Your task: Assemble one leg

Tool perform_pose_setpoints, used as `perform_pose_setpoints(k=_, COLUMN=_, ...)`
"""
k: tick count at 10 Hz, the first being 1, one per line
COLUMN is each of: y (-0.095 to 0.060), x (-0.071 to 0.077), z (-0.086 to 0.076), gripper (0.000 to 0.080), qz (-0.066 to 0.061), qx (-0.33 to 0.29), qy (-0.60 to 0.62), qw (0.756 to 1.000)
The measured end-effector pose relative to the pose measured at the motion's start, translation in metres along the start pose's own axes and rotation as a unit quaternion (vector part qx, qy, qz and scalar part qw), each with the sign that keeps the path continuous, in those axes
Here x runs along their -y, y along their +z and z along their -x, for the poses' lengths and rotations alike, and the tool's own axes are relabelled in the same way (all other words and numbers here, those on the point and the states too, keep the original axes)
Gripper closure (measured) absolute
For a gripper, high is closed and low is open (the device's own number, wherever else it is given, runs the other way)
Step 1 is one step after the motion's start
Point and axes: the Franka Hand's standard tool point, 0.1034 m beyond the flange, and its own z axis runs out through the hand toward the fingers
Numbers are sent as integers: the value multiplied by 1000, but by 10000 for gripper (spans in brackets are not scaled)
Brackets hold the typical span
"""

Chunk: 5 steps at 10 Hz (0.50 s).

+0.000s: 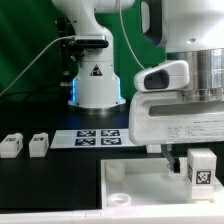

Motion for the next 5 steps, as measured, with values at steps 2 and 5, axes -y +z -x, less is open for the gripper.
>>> perform_pose_setpoints(k=2, y=1, x=0, z=0, gripper=254, qz=0, qx=1, qy=15, qw=1000)
perform_pose_setpoints(k=5, y=3, x=-3, z=2, gripper=500, qz=-2, qx=4, qy=158, qw=987)
